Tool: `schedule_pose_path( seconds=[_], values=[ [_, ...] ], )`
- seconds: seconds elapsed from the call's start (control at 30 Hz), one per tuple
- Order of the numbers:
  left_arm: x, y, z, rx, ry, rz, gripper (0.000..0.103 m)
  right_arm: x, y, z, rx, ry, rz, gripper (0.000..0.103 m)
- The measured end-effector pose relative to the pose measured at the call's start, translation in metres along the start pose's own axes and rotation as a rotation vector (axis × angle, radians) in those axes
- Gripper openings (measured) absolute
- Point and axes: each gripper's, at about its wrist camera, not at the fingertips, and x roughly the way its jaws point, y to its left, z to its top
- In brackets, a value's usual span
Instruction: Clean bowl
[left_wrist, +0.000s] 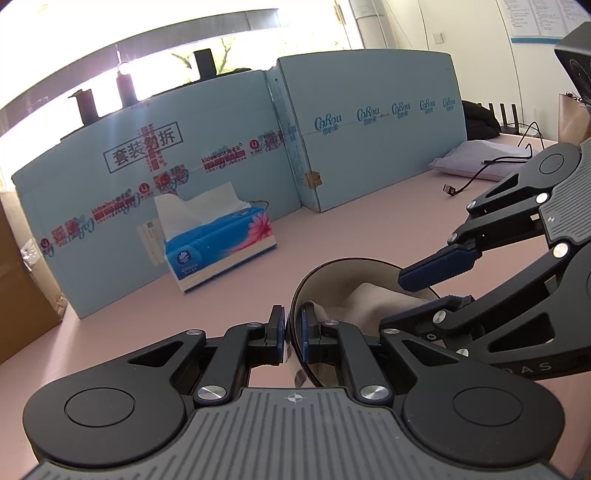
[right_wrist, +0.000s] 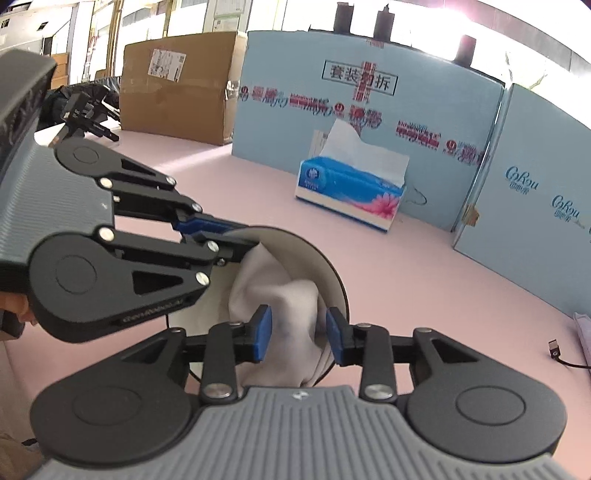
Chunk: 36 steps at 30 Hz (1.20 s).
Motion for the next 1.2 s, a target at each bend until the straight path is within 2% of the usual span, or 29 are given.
schedule_pose_path(
  seconds=[0.13, 0.2, 0.27, 0.43, 0.6, 0.7, 0.87, 1.1, 1.2],
  values=[
    [0.000, 0.000, -0.001, -0.002, -0.001, -0.001, 0.011, 0.011, 0.008, -0.001, -0.014, 0.014, 0.012, 0.036],
    [0.000, 0.001, -0.001, -0.004, -0.001, -0.002, 0.011, 0.022, 0.011, -0.004, -0.023, 0.043, 0.010, 0.032],
    [0.001, 0.001, -0.001, -0.004, 0.000, -0.003, 0.011, 0.026, 0.011, -0.006, -0.015, 0.062, 0.022, 0.009],
    [0.001, 0.001, -0.002, -0.005, -0.003, -0.003, 0.011, 0.023, 0.008, -0.008, -0.012, 0.086, 0.058, 0.007],
    [0.001, 0.000, -0.002, 0.002, -0.005, -0.001, 0.011, 0.018, 0.006, -0.008, -0.008, 0.139, 0.132, 0.007],
    [0.001, -0.001, -0.003, 0.007, -0.006, 0.000, 0.011, 0.023, 0.002, -0.010, -0.007, 0.173, 0.118, 0.007],
    [0.001, -0.002, -0.003, 0.014, -0.008, 0.002, 0.011, 0.025, 0.008, -0.009, -0.073, 0.179, 0.066, 0.006],
    [0.001, -0.001, -0.004, 0.023, -0.013, -0.003, 0.011, 0.025, 0.013, -0.009, -0.177, 0.128, -0.081, 0.006],
    [0.001, -0.001, -0.004, 0.026, -0.012, -0.005, 0.011, 0.025, 0.012, -0.007, -0.188, 0.091, -0.112, 0.005]
  ],
)
